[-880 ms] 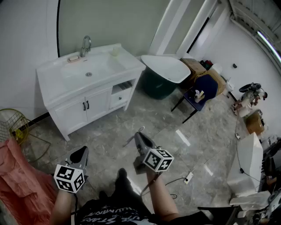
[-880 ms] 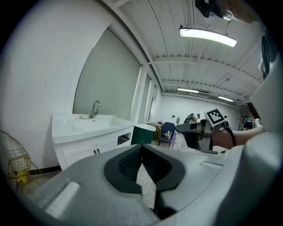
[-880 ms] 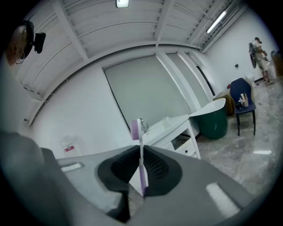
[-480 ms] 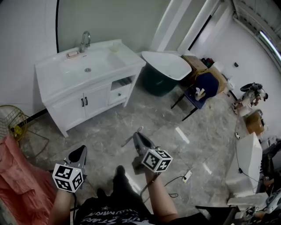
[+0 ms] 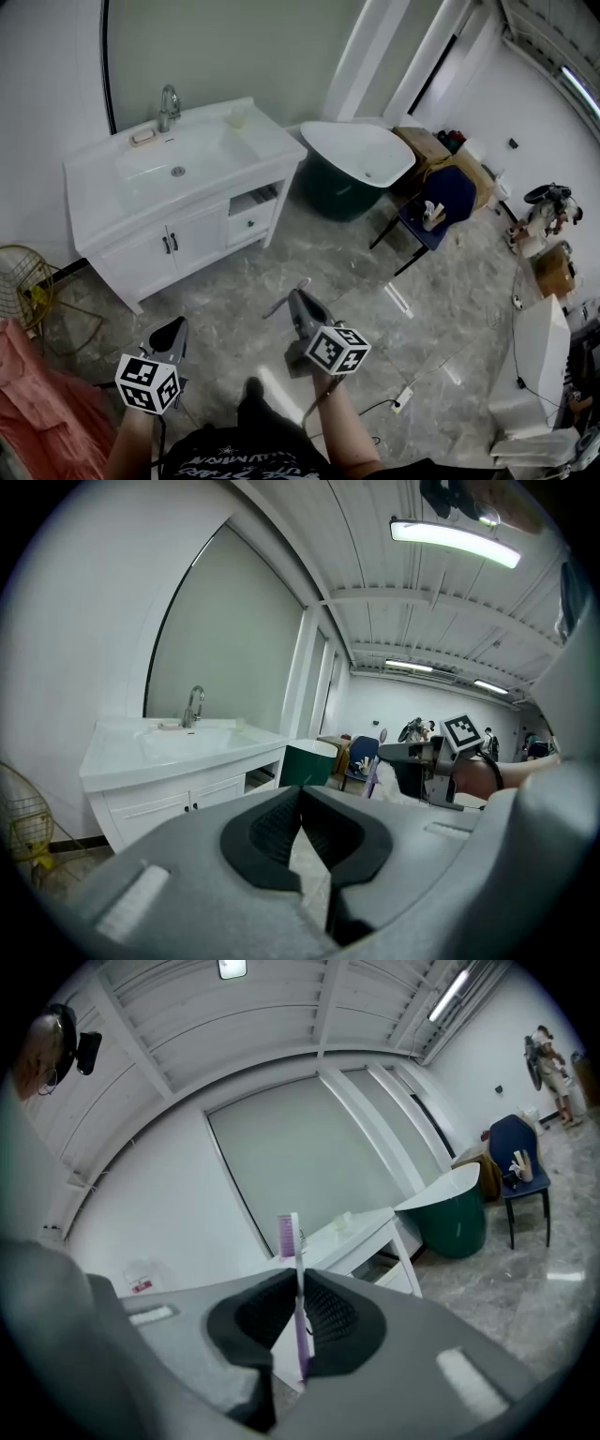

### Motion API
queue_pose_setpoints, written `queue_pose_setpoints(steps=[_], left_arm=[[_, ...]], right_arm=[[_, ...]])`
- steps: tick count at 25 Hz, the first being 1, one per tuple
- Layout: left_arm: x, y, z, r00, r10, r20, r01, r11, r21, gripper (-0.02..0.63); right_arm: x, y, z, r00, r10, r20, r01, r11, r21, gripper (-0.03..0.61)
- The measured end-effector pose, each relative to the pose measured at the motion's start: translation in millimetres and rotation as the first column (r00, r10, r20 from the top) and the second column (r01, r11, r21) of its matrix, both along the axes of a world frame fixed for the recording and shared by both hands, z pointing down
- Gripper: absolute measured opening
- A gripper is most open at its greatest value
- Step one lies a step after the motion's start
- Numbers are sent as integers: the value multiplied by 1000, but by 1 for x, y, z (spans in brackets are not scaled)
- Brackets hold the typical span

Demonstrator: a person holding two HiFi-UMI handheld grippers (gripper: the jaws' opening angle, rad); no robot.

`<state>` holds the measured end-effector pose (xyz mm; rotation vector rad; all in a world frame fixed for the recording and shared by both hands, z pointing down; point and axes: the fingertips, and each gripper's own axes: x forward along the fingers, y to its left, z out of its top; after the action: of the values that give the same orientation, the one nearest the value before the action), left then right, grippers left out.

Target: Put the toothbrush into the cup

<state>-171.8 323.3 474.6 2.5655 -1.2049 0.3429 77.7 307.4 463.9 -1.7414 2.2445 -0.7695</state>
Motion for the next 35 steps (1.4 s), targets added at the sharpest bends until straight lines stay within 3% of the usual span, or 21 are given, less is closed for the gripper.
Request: queue_pose_setpoints(steps=[11,16,26,35], left_arm=[[85,-104,-29,994,-111,8,110,992,64,11],[107,-130,-36,995,-103,12,101,992,72,10],[126,-206,-20,997,-80,-9,80,996,42,10],[137,-347,-4,998,-49,-27,50,999,16,9]], right_arm=[[84,-113,-32,995,-103,-5,103,993,52,29],[98,-141,-34,992,-126,-12,126,990,55,29],[112,-204,-15,992,-122,-18,123,992,20,29],[119,-336,-6,995,-93,-32,92,996,-6,29]])
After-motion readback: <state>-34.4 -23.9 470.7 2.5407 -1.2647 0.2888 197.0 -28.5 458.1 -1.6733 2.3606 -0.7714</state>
